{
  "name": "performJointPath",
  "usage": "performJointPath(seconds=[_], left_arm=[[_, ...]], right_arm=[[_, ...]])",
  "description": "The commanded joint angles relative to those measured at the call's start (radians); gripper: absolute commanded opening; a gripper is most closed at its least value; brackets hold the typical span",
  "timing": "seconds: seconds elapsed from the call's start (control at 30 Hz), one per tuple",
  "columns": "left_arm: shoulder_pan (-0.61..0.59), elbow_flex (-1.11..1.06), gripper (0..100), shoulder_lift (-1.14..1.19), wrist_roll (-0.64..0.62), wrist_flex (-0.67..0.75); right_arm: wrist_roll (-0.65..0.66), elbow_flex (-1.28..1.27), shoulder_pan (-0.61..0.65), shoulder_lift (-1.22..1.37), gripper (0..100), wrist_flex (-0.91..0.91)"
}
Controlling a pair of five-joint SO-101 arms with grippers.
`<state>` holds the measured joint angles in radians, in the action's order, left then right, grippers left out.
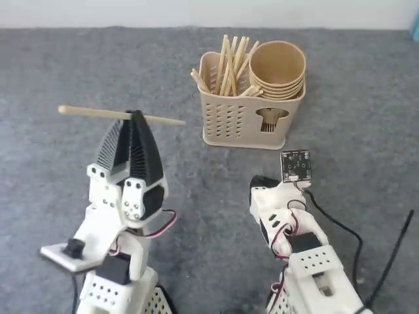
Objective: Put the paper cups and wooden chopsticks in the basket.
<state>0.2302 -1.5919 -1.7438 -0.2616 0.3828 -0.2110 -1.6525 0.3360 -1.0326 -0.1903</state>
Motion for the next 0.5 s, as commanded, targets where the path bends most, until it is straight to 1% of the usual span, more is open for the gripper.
performJointPath(seconds=[0.0, 0.2, 0.37, 0.47], left_arm=[[0.081, 0.199, 1, 0.176, 0.017, -0.069], [0.081, 0.512, 1, 0.631, 0.011, -0.008], [0.081, 0.774, 1, 1.022, 0.011, -0.009], [0.081, 0.888, 1, 1.217, 0.011, -0.009]], right_arm=[[0.014, -0.003, 0.002, -0.025, 1.6, 0.039], [0.012, -0.003, 0.004, -0.025, 1.6, 0.039], [0.017, -0.005, 0.004, -0.025, 1.6, 0.039], [0.017, -0.005, 0.004, -0.025, 1.6, 0.039]])
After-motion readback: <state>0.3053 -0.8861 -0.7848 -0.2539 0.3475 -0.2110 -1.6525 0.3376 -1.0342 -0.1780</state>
